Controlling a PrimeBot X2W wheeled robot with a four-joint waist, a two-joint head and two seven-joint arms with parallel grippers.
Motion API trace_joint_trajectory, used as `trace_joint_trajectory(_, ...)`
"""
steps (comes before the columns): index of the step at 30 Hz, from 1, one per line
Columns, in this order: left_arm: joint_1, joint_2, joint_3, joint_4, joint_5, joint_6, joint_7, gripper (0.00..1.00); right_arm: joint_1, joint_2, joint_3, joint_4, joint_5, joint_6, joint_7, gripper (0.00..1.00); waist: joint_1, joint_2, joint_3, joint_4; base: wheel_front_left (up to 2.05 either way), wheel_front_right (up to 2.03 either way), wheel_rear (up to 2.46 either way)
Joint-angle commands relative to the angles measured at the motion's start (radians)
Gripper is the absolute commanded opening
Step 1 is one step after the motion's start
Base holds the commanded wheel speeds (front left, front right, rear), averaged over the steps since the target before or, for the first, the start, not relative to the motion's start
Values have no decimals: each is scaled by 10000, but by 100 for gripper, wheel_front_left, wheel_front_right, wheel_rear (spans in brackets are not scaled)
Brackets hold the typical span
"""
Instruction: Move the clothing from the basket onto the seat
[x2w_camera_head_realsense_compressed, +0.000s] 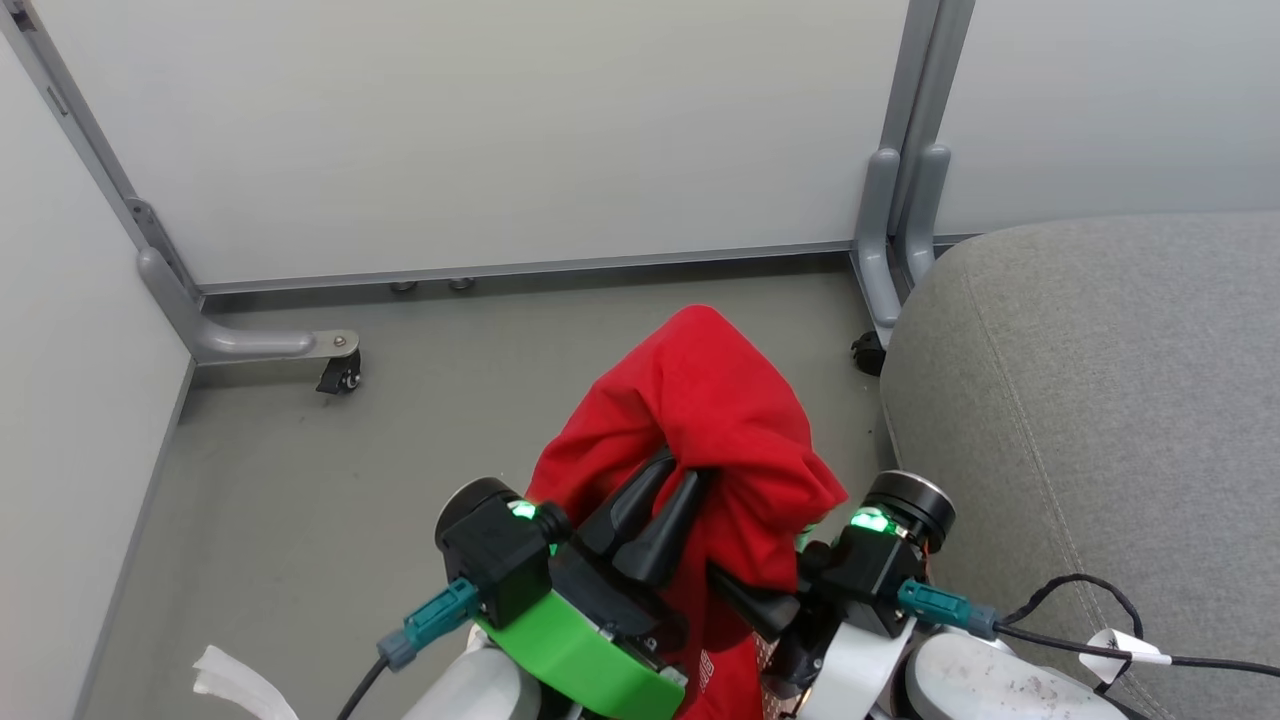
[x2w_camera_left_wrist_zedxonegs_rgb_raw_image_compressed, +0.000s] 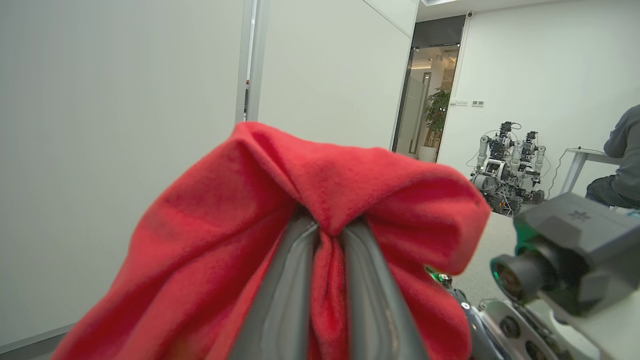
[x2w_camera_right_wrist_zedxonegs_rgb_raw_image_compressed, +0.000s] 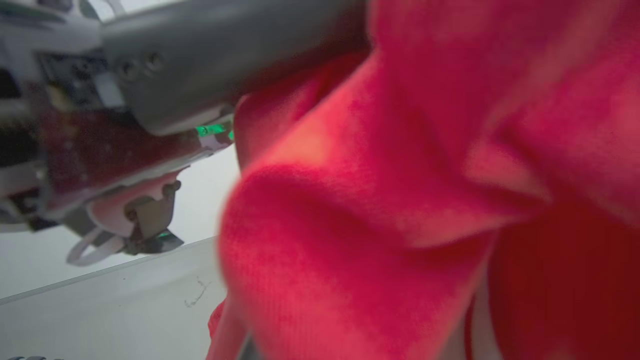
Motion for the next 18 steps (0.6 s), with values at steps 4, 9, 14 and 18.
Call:
trace_joint_trajectory(4,-8,25,-5,37,-31,-42,-5,0,183,57,-102,-88,-74,-7,-31,0,0,0,8,9,0,0,0)
trace_joint_trajectory(9,12,21,-15,130,-91,-42,-5,45,231,102,-246,-162,-121,-7,-31,0,0,0,-8,35,0,0,0)
trace_joint_trajectory(14,97,-32,225,110,34,-42,-5,100,421,164,-670,-324,-362,-7,-31,0,0,0,-35,67,0,0,0)
trace_joint_trajectory(18,186,-24,426,132,171,-42,-5,100,562,220,-1170,-495,-697,-7,-31,0,0,0,-46,97,0,0,0)
